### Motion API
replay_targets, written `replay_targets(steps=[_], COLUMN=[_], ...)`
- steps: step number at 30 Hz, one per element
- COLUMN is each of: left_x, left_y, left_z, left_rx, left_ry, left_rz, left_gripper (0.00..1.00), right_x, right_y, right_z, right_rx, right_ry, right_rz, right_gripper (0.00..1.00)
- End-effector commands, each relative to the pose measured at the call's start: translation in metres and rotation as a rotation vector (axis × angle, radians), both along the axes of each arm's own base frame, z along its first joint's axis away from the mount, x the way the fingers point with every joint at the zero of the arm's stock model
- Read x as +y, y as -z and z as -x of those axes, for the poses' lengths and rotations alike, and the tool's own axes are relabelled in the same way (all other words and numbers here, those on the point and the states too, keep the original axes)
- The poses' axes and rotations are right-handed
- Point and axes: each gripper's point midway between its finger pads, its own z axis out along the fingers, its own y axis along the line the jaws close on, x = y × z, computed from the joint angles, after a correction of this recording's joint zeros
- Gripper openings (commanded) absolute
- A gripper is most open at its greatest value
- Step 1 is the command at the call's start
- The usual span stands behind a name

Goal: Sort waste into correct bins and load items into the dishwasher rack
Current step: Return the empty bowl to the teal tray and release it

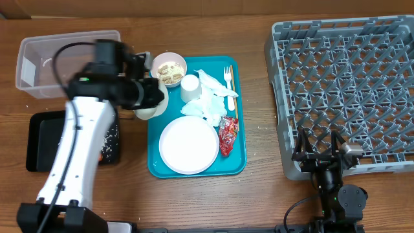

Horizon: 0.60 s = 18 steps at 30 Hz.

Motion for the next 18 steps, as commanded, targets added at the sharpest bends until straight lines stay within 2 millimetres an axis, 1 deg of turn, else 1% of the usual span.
replay_targets(steps=[1,2,4,5,7,12,14,18], left_x=[0.012,0.003,-0.004,-0.005,-0.009,-0.012,-0.013,-0.024], left_y=[0.001,0.004,0.012,0.016,0.032,0.064,0.073,0.088], left_z=[-0.015,-0.016,-0.018,-0.019,-0.023,-0.032,-0.034,-0.036], left_rx=[-0.065,-0.069,-0.064,-0.058,-0.030,0.027,0.040,0.063], left_ry=[-0.176,-0.153,-0.137,-0.138,-0.129,-0.122,-0.120,-0.094], left_rz=[-0.229,-0.228,-0.249,-0.262,-0.282,-0.304,-0.307,-0.298], left_gripper=[0.04,0.05,0.04,0.04,0.04,0.04,0.04,0.04], right_x=[-0.003,-0.003,-0.003,-0.003,-0.003,-0.003,-0.003,-0.003], right_y=[0.002,0.002,0.002,0.002,0.002,0.002,0.002,0.002], right_z=[0.000,0.000,0.000,0.000,0.000,0.000,0.000,0.000], right_rx=[-0.002,-0.002,-0.002,-0.002,-0.002,-0.002,-0.002,-0.002], right_ry=[0.013,0.012,0.013,0.013,0.013,0.013,0.013,0.013], right_rz=[-0.001,-0.001,-0.001,-0.001,-0.001,-0.001,-0.001,-0.001], right_gripper=[1.00,1.00,1.00,1.00,1.00,1.00,1.00,1.00])
